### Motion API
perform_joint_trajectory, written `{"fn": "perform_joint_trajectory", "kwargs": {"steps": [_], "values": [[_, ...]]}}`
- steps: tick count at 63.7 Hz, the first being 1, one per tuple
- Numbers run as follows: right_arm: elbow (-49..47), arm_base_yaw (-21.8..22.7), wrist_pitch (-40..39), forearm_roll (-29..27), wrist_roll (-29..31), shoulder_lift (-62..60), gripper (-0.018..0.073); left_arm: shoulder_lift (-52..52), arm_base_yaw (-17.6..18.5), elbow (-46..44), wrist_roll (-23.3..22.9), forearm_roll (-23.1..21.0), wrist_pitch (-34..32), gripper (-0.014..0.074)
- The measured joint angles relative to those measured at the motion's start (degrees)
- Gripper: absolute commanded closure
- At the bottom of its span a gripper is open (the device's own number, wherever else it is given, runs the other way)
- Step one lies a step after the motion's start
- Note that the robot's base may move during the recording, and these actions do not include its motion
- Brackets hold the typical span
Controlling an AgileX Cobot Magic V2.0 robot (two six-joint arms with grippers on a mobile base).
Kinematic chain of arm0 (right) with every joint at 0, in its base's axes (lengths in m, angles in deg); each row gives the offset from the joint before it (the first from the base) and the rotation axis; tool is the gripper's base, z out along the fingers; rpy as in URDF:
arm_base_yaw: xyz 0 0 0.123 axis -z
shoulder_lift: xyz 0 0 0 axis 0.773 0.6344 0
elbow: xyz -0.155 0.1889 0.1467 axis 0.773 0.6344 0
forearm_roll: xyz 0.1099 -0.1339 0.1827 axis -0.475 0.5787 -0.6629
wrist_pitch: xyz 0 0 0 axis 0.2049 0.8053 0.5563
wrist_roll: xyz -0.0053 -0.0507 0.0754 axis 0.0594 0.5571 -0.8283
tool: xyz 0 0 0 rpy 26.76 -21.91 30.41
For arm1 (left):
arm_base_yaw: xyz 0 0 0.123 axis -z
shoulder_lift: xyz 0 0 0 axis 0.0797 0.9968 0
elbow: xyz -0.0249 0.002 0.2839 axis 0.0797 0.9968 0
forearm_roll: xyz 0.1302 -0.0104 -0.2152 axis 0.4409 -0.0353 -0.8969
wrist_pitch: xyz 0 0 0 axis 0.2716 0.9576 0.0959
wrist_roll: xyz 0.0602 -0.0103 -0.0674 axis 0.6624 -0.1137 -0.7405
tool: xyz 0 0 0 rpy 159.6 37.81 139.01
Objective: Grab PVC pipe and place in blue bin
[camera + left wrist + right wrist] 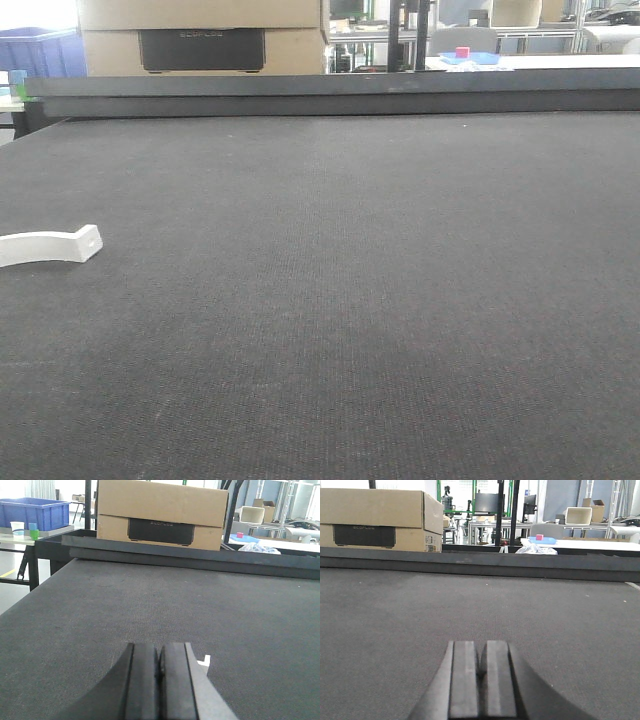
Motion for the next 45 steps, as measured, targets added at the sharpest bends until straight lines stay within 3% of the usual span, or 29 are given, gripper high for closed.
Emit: {"fn": "perform_joint_trajectory", "kwargs": {"steps": [45], "values": [[0.0,0.0,0.0,0.0,0.0,0.0,0.0727,0.0,0.0,0.0,0.0,0.94,-0.24,0.0708]]}}
